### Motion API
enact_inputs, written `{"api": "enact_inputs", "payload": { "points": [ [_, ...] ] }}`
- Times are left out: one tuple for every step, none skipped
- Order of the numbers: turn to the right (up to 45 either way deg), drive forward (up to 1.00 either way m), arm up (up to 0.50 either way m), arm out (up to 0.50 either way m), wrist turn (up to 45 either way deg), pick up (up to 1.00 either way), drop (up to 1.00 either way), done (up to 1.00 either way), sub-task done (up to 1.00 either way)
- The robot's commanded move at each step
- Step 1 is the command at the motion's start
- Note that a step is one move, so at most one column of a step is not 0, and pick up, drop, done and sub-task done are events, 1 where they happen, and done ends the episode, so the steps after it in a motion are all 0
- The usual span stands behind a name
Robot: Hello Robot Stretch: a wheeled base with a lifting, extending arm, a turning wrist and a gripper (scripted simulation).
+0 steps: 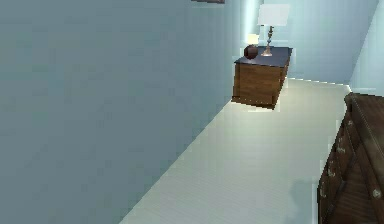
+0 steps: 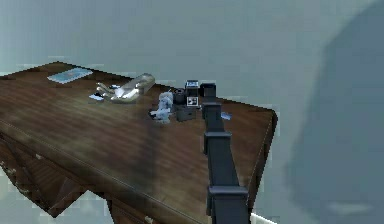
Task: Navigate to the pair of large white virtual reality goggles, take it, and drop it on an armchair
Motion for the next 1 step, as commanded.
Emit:
{"api": "enact_inputs", "payload": {
  "points": [
    [0.0, 0.00, 0.10, 0.00, 0.0, 0.00, 0.00, 0.00, 0.00]
  ]
}}
